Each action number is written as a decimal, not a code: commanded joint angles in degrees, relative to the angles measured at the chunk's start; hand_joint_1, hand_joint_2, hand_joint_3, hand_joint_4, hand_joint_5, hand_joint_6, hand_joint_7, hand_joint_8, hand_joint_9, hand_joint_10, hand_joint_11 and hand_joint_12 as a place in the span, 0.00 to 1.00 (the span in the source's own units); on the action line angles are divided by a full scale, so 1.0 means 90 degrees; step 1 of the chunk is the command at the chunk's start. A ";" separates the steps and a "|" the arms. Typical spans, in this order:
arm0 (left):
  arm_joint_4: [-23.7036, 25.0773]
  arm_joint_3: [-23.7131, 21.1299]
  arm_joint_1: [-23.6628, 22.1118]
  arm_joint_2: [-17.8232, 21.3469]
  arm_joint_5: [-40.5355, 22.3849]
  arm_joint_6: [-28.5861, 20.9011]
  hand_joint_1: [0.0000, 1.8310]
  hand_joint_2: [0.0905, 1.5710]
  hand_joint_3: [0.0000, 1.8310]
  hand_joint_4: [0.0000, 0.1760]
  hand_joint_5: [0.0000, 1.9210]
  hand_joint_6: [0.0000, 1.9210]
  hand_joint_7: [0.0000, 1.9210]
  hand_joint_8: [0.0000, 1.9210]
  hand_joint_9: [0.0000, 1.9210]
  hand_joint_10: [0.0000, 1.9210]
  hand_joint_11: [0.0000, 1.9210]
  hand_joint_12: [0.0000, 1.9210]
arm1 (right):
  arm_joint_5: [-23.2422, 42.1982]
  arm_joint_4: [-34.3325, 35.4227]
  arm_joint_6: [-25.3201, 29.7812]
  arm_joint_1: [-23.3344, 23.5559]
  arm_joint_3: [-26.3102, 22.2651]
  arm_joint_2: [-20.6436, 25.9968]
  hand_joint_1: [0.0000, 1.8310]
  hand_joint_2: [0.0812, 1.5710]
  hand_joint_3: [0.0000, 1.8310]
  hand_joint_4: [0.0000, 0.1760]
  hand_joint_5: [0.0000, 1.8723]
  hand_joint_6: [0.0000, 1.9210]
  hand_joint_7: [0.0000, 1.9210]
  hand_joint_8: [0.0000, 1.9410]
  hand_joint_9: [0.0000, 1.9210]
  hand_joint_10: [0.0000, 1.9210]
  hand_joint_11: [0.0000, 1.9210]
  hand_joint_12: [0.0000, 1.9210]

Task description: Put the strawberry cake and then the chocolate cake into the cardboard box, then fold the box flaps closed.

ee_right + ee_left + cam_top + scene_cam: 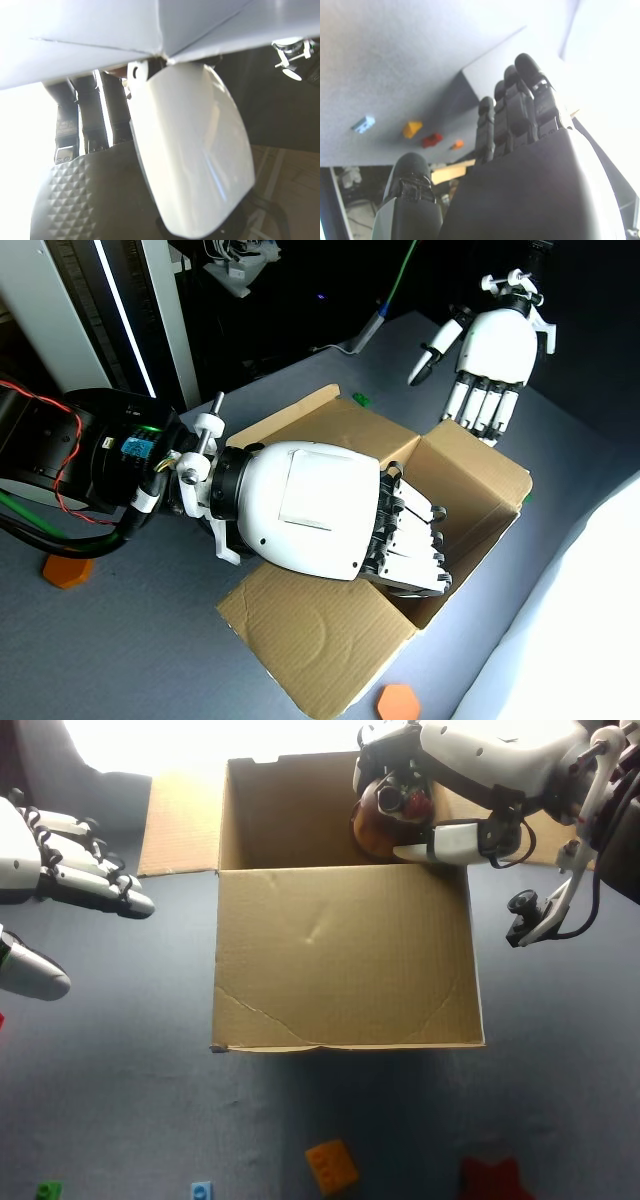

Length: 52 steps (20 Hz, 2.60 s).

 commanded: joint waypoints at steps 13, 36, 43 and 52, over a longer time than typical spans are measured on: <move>-0.0607 0.0144 0.0011 -0.0126 0.0222 0.0018 0.02 0.75 0.00 0.34 0.08 0.00 0.10 0.00 0.14 0.00 0.00 0.49 | 0.0684 -0.0084 -0.0010 0.0156 -0.0058 0.0303 0.43 0.54 0.00 0.00 0.00 0.00 0.00 0.00 0.00 0.00 0.00 0.00; 0.0383 0.0103 -0.2211 -0.0203 -0.0119 -0.0285 0.03 0.75 0.00 0.32 0.12 0.01 0.15 0.00 0.15 0.00 0.00 0.52 | 0.0246 0.2845 -0.2827 -0.0607 -0.0718 0.2300 0.01 0.70 0.00 0.00 0.04 0.01 0.07 0.00 0.06 0.01 0.00 0.21; 0.0932 -0.0466 -0.2762 -0.0320 -0.0172 -0.0316 0.03 0.75 0.00 0.32 0.12 0.01 0.15 0.00 0.15 0.00 0.00 0.52 | -0.0030 0.4161 -0.4097 -0.0817 -0.0655 0.2130 0.01 0.70 0.00 0.00 0.04 0.01 0.07 0.00 0.06 0.01 0.00 0.21; 0.1116 -0.0381 -0.2170 -0.0747 -0.0221 -0.0329 0.01 0.77 0.00 0.24 0.14 0.00 0.16 0.00 0.16 0.00 0.00 0.51 | 0.0623 0.5575 -0.5684 -0.1076 -0.0602 0.1884 0.07 0.73 0.00 0.00 0.11 0.00 0.14 0.00 0.12 0.01 0.00 0.42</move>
